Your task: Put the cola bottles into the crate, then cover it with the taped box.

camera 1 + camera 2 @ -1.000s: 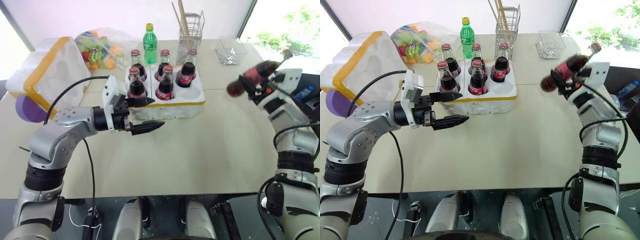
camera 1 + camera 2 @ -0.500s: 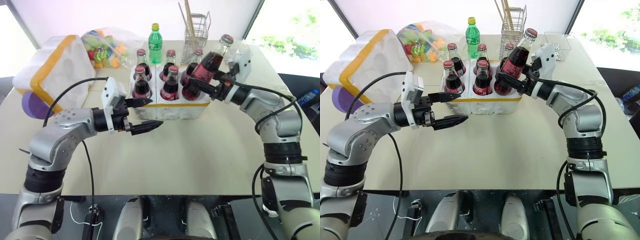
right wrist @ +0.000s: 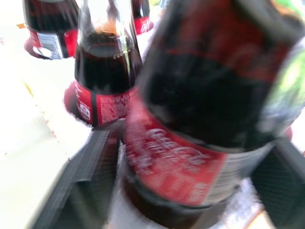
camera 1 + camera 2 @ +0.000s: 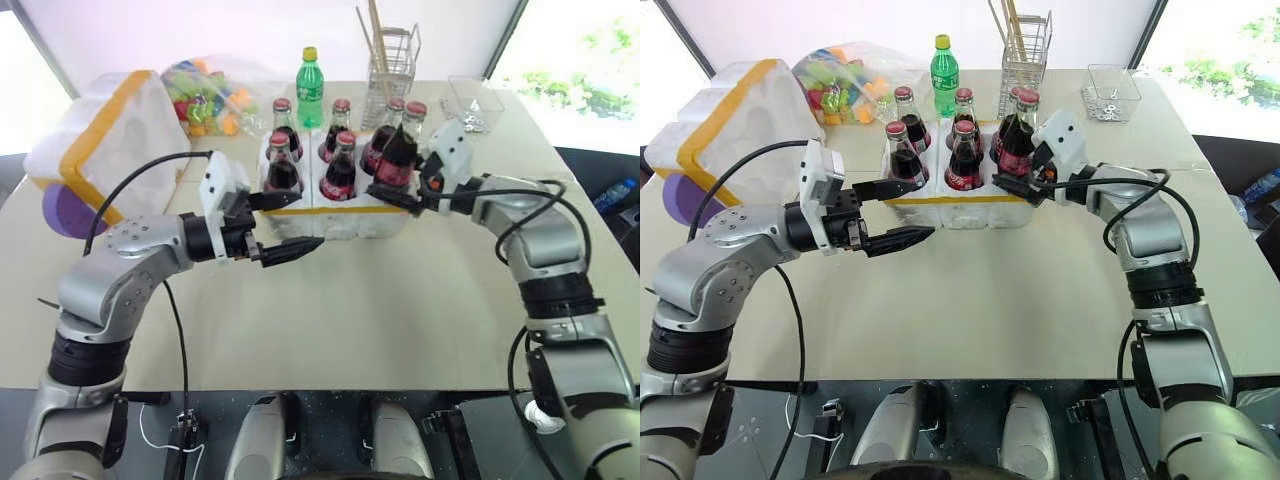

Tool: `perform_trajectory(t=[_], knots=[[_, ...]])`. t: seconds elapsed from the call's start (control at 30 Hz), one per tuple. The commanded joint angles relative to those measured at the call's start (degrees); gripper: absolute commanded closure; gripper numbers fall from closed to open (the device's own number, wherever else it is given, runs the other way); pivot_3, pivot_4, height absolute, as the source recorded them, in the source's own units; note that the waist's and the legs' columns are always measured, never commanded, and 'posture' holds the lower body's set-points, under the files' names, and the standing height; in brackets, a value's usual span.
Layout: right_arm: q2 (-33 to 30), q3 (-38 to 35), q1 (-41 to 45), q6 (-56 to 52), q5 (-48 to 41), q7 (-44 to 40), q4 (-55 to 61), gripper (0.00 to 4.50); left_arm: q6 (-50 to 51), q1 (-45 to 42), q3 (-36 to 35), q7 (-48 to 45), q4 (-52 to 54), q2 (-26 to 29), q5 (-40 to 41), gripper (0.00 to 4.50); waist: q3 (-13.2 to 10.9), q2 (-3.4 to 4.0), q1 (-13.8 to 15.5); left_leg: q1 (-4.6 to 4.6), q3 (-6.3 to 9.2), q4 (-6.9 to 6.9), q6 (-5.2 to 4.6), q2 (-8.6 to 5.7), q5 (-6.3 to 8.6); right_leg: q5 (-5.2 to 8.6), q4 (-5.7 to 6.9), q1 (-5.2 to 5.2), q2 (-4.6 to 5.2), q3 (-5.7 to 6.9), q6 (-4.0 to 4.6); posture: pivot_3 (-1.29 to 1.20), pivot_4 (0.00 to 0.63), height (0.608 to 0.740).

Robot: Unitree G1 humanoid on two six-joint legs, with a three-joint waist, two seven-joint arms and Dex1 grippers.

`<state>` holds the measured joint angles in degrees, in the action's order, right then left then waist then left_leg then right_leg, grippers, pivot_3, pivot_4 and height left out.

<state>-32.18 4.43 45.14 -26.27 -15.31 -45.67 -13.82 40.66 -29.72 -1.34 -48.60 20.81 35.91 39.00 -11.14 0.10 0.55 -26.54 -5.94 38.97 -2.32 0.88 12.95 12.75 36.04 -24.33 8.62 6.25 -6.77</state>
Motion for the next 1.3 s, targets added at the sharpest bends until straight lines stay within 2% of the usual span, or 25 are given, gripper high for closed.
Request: perform_trajectory(t=[0.03,0.23,0.33,0.43,0.6,0.7,0.77,0.9,1.03,1.2,1.3], knots=[[0.99,-1.30,2.04,-0.55,-0.16,0.61,-0.30,0.09,-1.06,-0.36,-1.17,0.11,1.01,0.46,-0.09,0.00,0.01,-0.01,-0.16,0.03,0.00,0.00,0.00,0.00,0.00,0.00,0.01,0.00,0.00,-0.01,0.00,0.00,0.150,0.736],[-0.03,-5.37,1.37,-4.19,-3.14,0.62,4.85,0.09,0.18,1.48,-4.78,1.42,1.87,3.68,0.15,0.00,0.00,-0.01,-0.16,0.01,0.02,0.00,0.01,0.02,-0.01,0.00,0.02,-0.01,0.00,0.00,0.00,0.00,0.150,0.736],[-3.15,-7.42,-0.10,-5.79,-4.80,-1.24,9.95,0.09,2.65,3.04,-10.13,2.51,3.58,7.72,2.15,0.00,0.00,0.00,-0.08,0.00,0.07,-0.01,0.01,0.03,0.00,0.00,0.02,-0.03,0.00,0.00,0.00,0.00,0.150,0.736],[-7.93,-9.91,-0.94,-7.64,-7.11,-4.36,14.04,0.09,6.92,4.70,-17.21,3.62,5.05,13.26,4.71,0.00,0.00,-0.01,0.02,0.00,0.11,-0.01,0.01,0.07,0.01,0.00,0.00,-0.04,0.02,-0.01,0.00,0.00,0.150,0.736],[-19.25,-14.93,-2.30,-9.67,-10.76,-12.79,13.84,0.09,17.79,10.94,-33.06,4.53,4.85,27.48,4.03,0.00,-0.02,-0.01,0.03,0.01,0.10,-0.09,0.00,0.08,0.03,0.01,-0.04,-0.10,0.03,-0.01,0.01,0.00,0.150,0.736],[-22.78,-16.76,-3.64,-11.34,-14.76,-18.21,15.56,0.09,24.68,12.11,-38.98,5.11,4.40,32.84,5.11,0.00,-0.04,-0.03,0.01,0.05,0.10,-0.15,-0.15,0.10,0.18,0.02,-0.09,-0.10,0.03,-0.01,0.02,0.00,0.150,0.736],[-23.97,-19.04,-3.50,-13.06,-19.72,-21.62,18.21,0.09,30.41,12.01,-40.09,7.85,1.83,36.84,2.95,0.00,-0.03,0.02,-0.10,0.04,0.09,-0.20,-0.09,0.13,0.24,0.02,-0.14,-0.12,0.03,-0.01,0.02,0.00,0.150,0.736],[-24.52,-20.98,0.04,-17.67,-26.23,-22.00,20.91,0.09,33.90,17.49,-39.80,8.72,-3.09,43.05,-3.60,0.00,-0.05,0.06,-0.35,0.06,0.01,-0.39,-0.03,0.11,0.16,0.02,-0.10,-0.23,0.05,-0.02,0.02,0.00,0.150,0.736],[-23.30,-21.62,2.90,-19.97,-30.68,-21.01,22.74,0.09,27.73,18.10,-33.30,9.16,-10.00,44.21,-8.24,0.00,-0.05,0.04,-0.11,0.11,0.00,-0.80,0.23,0.11,0.08,0.02,-0.25,-0.35,0.03,-0.02,0.05,0.00,0.150,0.736],[-22.23,-20.95,2.01,-19.60,-30.93,-18.80,24.37,0.09,23.50,8.89,-19.46,11.12,-16.95,43.24,-11.37,0.00,-0.04,0.00,0.20,0.05,-0.06,-0.87,0.44,0.10,-0.01,0.01,-0.28,-0.43,0.06,-0.02,0.11,0.00,0.150,0.736],[-21.52,-21.17,-0.04,-19.60,-31.11,-17.06,25.98,0.09,22.05,-1.42,-11.71,10.87,-25.57,40.67,-13.65,0.00,-0.04,-0.09,0.14,0.05,-0.15,-0.86,0.38,0.07,-0.06,-0.01,-0.23,-0.43,0.04,-0.02,0.12,0.00,0.150,0.736]])
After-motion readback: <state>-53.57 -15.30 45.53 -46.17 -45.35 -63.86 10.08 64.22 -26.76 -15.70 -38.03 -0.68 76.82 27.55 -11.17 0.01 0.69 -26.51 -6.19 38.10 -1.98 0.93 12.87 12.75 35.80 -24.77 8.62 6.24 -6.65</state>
